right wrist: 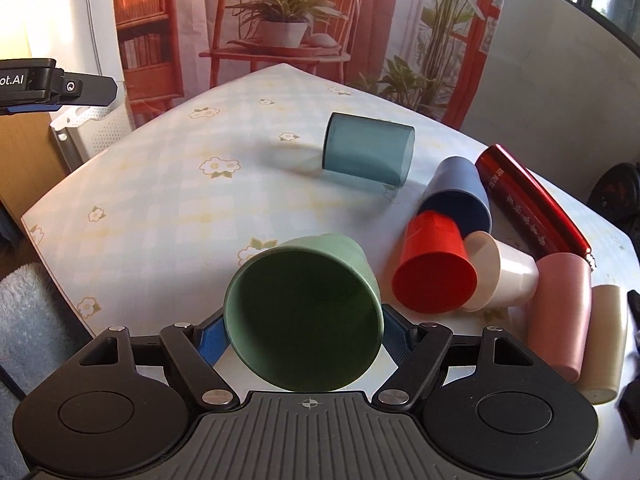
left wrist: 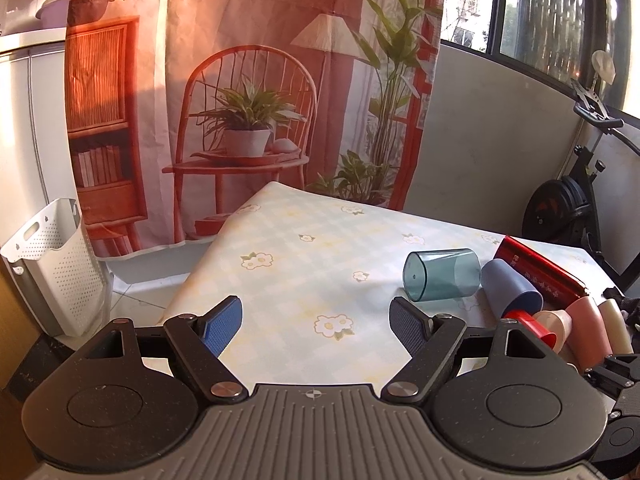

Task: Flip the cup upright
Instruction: 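Rotate the right tool to swing the green cup's opening upward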

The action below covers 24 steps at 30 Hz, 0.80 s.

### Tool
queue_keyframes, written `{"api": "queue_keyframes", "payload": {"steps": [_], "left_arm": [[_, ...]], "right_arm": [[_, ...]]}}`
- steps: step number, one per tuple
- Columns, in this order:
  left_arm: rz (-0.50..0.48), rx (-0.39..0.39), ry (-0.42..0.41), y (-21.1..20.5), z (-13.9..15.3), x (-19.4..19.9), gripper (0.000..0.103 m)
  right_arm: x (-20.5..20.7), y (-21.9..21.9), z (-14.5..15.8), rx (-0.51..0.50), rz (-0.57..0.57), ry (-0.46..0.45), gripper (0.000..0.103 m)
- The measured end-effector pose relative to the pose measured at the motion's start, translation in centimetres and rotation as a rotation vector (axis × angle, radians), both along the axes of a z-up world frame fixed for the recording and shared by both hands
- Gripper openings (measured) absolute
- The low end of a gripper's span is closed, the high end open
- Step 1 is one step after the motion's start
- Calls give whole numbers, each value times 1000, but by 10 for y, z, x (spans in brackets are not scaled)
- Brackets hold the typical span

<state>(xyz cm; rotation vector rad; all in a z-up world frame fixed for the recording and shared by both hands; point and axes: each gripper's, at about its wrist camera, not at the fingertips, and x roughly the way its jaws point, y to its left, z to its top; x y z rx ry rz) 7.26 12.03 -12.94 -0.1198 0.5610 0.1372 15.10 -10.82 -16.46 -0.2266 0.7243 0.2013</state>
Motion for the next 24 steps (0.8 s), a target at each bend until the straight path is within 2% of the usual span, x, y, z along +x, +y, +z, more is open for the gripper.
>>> {"api": "queue_keyframes", "payload": {"steps": [12, 14, 17, 19, 21, 24], "left_arm": [[16, -3, -10, 2, 2, 2, 83], [16, -8, -12, 2, 3, 2, 83], [10, -8, -12, 1, 1, 1, 83], [6, -18, -9, 1, -1, 1, 83], [1, -29, -4, 1, -2, 2, 83], [-5, -22, 1, -2, -2, 2, 83]], "right_arm": [[36, 0, 7, -22, 52, 101, 70], [31, -4, 4, -28, 50, 99, 77], [6, -12, -4, 34, 39, 76, 90], [-10, -7, -14, 30, 47, 60, 95], [-21, 1, -24, -7, 47, 42, 95], [-27, 4, -31, 10, 41, 33, 91]]}}
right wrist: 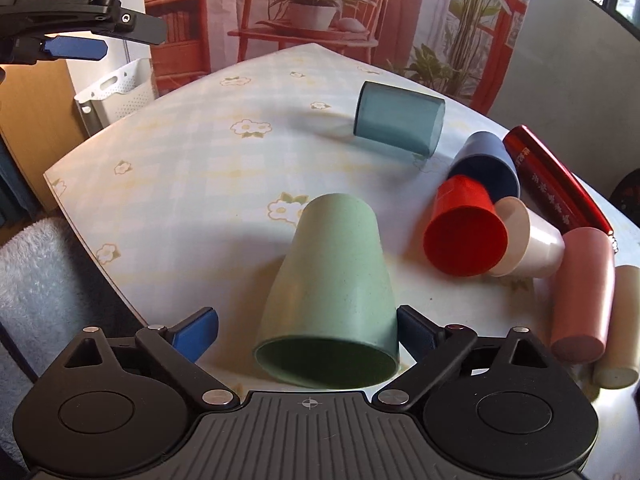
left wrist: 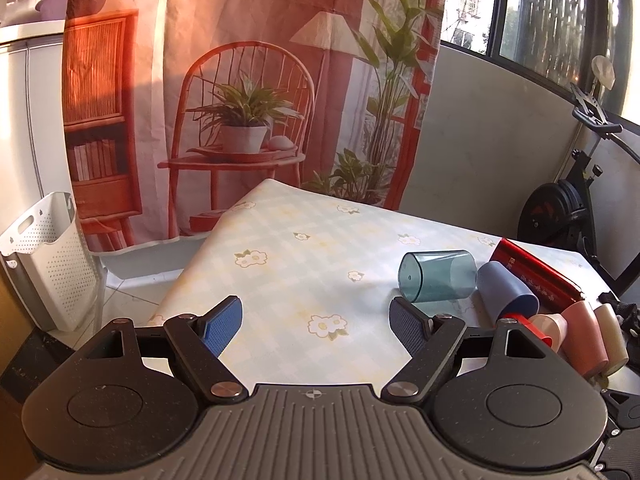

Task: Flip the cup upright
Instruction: 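Rotate the right tool to swing the green cup's opening upward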

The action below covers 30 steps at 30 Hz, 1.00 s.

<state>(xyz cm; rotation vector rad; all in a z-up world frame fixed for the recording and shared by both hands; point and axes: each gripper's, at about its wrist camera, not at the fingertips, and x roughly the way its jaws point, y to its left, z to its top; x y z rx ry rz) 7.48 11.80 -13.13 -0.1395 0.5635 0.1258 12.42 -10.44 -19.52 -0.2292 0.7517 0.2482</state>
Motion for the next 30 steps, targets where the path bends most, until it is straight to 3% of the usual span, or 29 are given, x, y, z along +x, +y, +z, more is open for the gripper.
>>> {"api": "queue_keyframes", "payload": {"steps": [2, 6, 14, 23, 30], "left_arm": [[-6, 4, -5, 0, 2, -1, 83], [-6, 0, -8, 1, 3, -3, 83], [-2, -14, -15, 3, 4, -3, 83], [10, -38, -36, 6, 6, -3, 83], [16, -49, -35, 8, 6, -3, 83]], "right_arm": [[1, -2, -2, -2, -4, 1, 79], [3, -7, -4, -11, -16, 2, 70], [0, -11, -3, -27, 1, 24, 68], [20, -8, 46, -88, 122, 107, 68], [54, -2, 62, -104, 163, 189, 68]]}}
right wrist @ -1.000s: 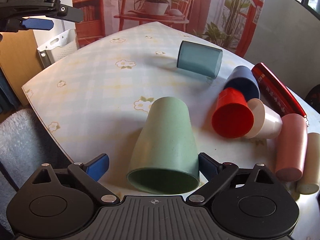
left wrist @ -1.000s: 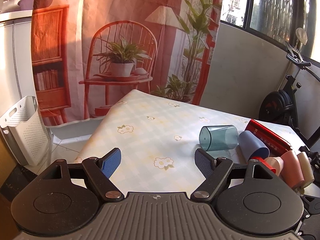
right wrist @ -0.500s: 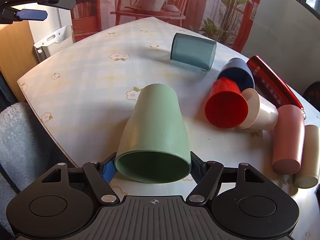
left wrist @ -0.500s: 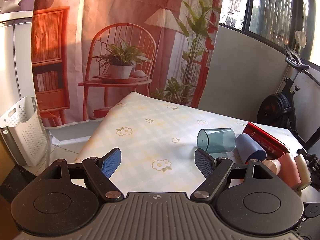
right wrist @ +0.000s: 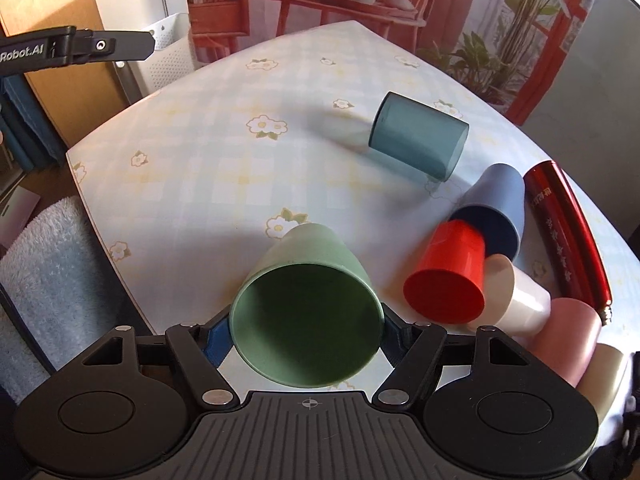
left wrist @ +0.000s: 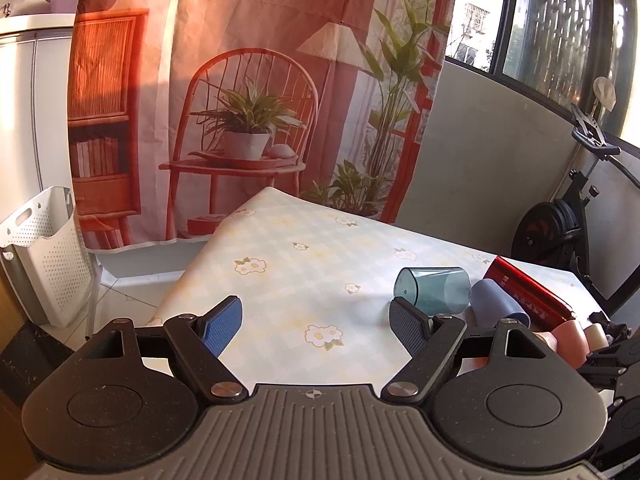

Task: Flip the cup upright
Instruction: 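Rotate the right tool to swing the green cup's opening upward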

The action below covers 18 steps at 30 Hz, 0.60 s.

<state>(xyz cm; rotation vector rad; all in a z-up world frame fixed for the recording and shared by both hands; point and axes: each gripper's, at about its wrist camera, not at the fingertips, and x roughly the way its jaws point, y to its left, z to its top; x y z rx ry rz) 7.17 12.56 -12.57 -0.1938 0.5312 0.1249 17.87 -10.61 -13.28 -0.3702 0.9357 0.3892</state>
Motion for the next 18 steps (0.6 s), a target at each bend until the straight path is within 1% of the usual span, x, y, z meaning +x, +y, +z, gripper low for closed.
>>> {"api": "queue_keyframes", "payload": {"steps": [9, 13, 18], "left_arm": [[14, -17, -9, 3, 1, 0, 83], [17, -24, -5, 5, -1, 1, 83], [26, -33, -3, 9, -2, 3, 83]], "right_arm": [[40, 12, 12, -57, 46, 100, 68], [51, 19, 12, -84, 58, 101, 69], [62, 24, 9, -75, 59, 84, 68]]}}
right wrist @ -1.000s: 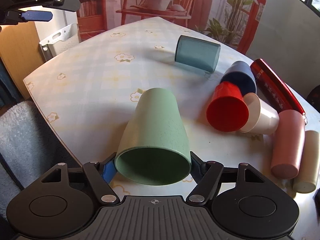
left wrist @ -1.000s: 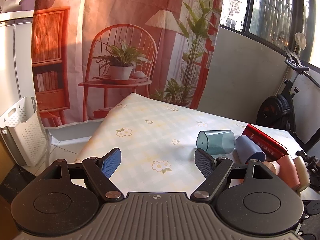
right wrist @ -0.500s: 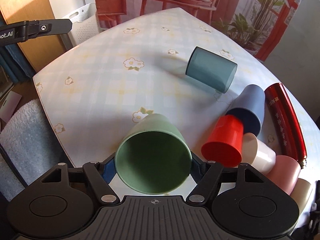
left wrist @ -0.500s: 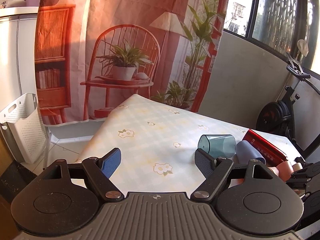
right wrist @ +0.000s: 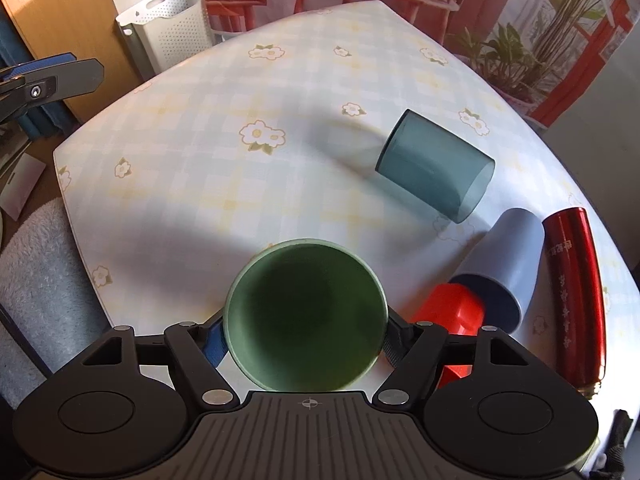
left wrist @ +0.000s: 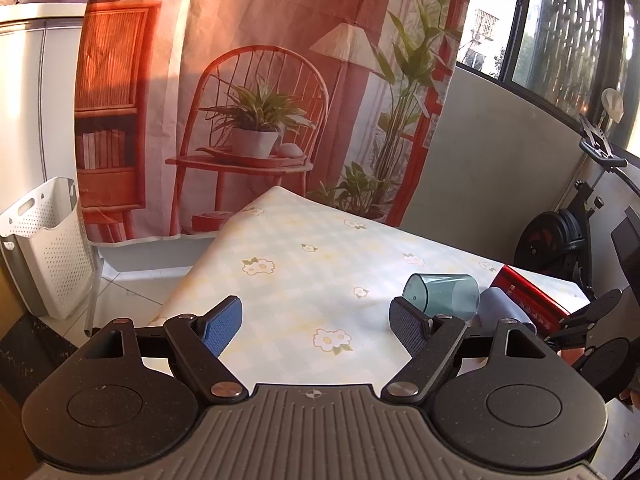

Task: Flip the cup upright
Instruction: 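Rotate the right tool to swing the green cup's opening upward, then lower the upright green cup onto the table and open the right gripper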

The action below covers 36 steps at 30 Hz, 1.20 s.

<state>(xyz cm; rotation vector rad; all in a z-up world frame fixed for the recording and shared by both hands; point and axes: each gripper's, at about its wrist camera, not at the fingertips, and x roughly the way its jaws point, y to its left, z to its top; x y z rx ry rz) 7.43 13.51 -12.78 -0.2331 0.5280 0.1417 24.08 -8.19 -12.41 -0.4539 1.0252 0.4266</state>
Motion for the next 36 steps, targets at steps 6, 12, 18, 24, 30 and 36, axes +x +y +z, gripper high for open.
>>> {"api": "queue_keyframes", "payload": {"steps": [6, 12, 18, 24, 30, 36], "left_arm": [[6, -3, 0, 2, 0, 1, 83], [7, 5, -4, 1, 1, 1, 83], [7, 24, -9, -3, 5, 2, 83], [0, 52, -7, -7, 8, 1, 83], [-16, 83, 5, -16, 9, 2, 83], [-32, 110, 2, -24, 14, -2, 83]], "right_arm": [[0, 0, -7, 38, -4, -51, 66], [-13, -10, -14, 118, -25, -159, 66], [-29, -28, -30, 274, -74, -310, 65], [-46, -41, -50, 412, -151, -453, 65], [-52, -45, -59, 448, -204, -521, 65], [-59, -44, -61, 430, -207, -527, 78]]}}
